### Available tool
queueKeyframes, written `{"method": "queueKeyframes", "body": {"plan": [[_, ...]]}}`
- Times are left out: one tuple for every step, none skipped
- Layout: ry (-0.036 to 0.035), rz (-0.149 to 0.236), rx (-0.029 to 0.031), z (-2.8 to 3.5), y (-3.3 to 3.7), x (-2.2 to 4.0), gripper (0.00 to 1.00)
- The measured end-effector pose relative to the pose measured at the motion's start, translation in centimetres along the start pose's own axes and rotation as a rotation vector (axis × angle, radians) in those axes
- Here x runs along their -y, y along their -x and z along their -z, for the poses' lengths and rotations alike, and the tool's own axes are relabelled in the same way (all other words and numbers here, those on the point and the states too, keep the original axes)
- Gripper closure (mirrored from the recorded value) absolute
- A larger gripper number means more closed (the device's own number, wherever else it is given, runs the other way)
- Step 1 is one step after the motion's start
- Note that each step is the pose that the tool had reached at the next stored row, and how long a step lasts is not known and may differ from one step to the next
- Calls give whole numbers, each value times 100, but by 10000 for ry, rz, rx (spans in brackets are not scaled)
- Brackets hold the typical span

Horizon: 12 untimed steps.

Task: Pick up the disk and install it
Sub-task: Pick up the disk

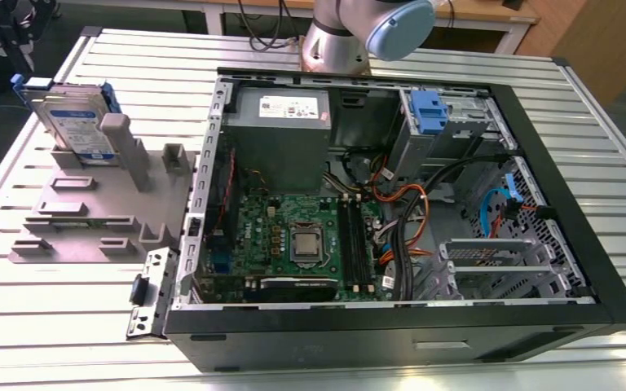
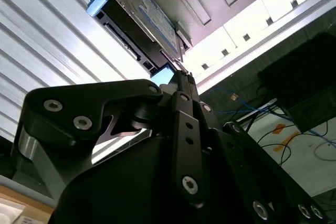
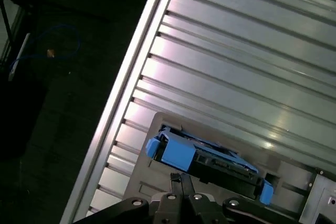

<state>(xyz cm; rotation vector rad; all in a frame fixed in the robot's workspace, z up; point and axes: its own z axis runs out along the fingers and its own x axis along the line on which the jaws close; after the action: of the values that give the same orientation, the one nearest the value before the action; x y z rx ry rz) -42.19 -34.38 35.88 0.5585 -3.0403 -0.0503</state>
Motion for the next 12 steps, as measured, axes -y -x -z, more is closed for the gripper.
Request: {"method": "queueKeyframes", "body": {"plan": [[-5,122,-5,0,0,0,89],[-11,245,-10,0,0,0,89],[-16,363,-14,0,0,0,89],[-20,478,-19,0,0,0,89],[-25,589,-24,0,0,0,89],[-30,701,-28,0,0,0,89],[-35,813,-34,0,0,0,89],[-40,930,-39,0,0,0,89],[-45,1035,-42,0,0,0,89],[-50,1139,-47,0,0,0,89],[-62,1447,-59,0,0,0,89],[-67,1552,-63,0,0,0,89]]}}
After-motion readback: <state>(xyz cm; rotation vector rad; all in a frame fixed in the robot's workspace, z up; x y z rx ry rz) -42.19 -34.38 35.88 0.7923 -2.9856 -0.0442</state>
